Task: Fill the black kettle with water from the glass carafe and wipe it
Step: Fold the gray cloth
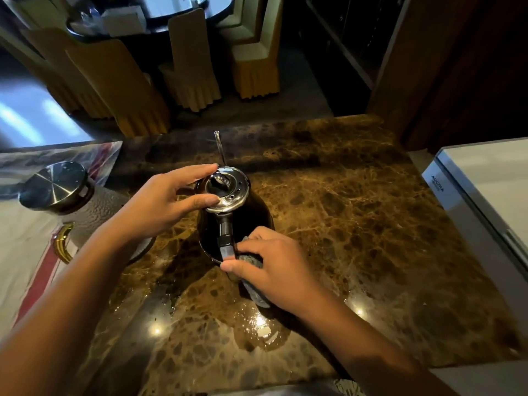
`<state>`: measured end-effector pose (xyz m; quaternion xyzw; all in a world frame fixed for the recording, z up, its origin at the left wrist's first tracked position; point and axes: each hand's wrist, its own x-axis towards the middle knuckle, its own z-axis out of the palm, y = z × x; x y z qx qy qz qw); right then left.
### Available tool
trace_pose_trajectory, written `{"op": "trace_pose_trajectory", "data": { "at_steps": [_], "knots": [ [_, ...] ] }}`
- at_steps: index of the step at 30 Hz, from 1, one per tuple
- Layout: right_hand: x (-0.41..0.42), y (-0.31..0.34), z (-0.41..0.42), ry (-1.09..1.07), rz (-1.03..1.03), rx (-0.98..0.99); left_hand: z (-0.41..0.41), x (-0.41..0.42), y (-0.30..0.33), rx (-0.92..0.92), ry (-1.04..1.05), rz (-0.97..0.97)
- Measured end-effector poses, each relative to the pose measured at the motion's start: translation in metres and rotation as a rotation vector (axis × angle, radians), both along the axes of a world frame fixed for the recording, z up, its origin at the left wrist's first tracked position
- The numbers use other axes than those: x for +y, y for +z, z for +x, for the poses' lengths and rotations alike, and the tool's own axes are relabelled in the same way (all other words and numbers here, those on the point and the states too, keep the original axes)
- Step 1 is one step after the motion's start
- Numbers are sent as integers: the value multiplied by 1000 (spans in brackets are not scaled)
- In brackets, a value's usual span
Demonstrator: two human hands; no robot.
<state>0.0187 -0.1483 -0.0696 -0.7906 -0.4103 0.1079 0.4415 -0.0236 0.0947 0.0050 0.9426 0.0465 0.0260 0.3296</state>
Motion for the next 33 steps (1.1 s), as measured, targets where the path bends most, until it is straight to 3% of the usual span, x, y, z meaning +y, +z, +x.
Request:
{"op": "trace_pose_trajectory", "data": {
  "at_steps": [4, 8, 11, 18, 24, 27, 30, 33],
  "knots": [
    [-7, 3, 1, -8, 31, 39, -4, -8, 3, -29, 42, 53],
    [-28, 19, 18, -11, 119, 99, -21, -31, 4, -319, 152, 221],
    [-41, 39, 25, 48, 112, 150, -35, -53, 9, -462, 42, 177],
    [-62, 86, 2, 190, 139, -17, -51, -94, 15, -117, -244, -104],
    [-72, 89, -38, -21, 210, -71, -73, -86, 13, -205, -239, -138],
    [-73, 84, -53, -91, 86, -18, -85, -90, 9, -253, -279, -183],
    [-78, 74, -63, -75, -33, -36, -93, -97, 5, -259, -266, -352],
    [-87, 65, -71, -157, -89, -150, -98, -108, 0, -236, -246, -467]
  ]
}}
